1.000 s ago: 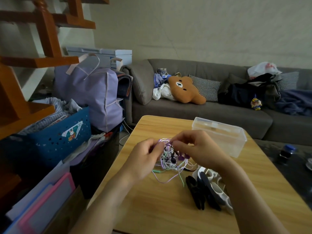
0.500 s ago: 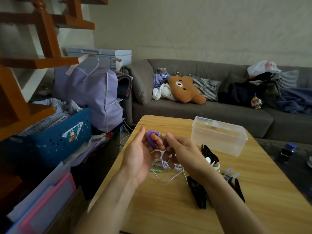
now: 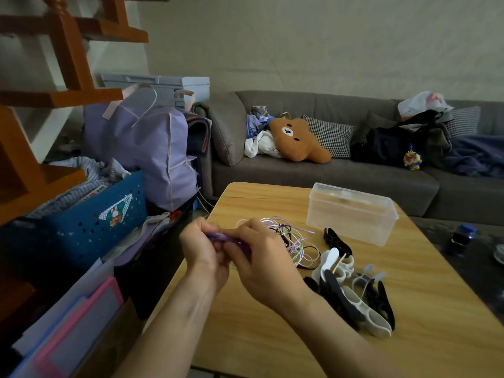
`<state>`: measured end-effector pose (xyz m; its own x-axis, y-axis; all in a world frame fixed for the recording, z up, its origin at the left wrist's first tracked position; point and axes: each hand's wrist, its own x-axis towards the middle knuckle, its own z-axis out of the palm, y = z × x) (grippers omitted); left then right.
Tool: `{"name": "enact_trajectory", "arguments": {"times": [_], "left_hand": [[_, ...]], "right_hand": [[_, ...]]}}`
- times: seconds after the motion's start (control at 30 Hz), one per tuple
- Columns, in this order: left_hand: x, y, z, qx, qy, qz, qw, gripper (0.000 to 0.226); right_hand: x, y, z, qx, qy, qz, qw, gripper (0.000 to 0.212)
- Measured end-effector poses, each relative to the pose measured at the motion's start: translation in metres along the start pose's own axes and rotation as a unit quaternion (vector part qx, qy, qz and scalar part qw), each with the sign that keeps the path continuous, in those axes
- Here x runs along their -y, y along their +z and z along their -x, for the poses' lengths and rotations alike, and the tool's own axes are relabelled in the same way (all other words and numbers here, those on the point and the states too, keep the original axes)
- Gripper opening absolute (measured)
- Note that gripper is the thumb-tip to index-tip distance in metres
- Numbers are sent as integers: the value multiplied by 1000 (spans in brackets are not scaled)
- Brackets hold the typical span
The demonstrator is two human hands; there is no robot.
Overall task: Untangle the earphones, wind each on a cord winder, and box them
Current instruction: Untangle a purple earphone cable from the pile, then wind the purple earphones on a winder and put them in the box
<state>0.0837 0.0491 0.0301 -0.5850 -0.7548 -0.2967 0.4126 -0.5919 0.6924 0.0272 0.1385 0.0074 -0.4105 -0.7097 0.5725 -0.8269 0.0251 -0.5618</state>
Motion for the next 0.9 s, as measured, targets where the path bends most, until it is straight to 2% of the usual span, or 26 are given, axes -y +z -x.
{"name": "enact_trajectory", "arguments": {"times": [0.17, 0.3, 0.47, 0.6, 0.7, 0.77, 0.83, 0.9], "left_hand": [[4, 5, 5, 6, -9, -58, 998, 32], [3, 7, 6, 17, -28, -131, 991, 48], [9, 11, 6, 7, -61, -71, 996, 58], [16, 18, 6, 43, -103, -107, 988, 45], [19, 25, 11, 86, -120, -158, 976, 37], [23, 30, 15, 90, -110, -177, 974, 35], [26, 32, 19, 81, -96, -196, 972, 34], [25, 33, 21, 91, -93, -184, 974, 23]], "right_hand": [[-1, 9, 7, 17, 32, 9, 999, 18], [0, 6, 9, 0, 46, 2, 999, 16], [-2, 3, 12, 19, 14, 51, 998, 21], [-14, -8, 16, -19, -12, 114, 993, 37], [-24, -21, 22, -52, -26, 93, 994, 21], [-27, -26, 25, -43, -33, 75, 996, 12], [-28, -27, 28, -30, -39, 70, 996, 11], [-28, -29, 28, -30, -52, 99, 993, 14]]}}
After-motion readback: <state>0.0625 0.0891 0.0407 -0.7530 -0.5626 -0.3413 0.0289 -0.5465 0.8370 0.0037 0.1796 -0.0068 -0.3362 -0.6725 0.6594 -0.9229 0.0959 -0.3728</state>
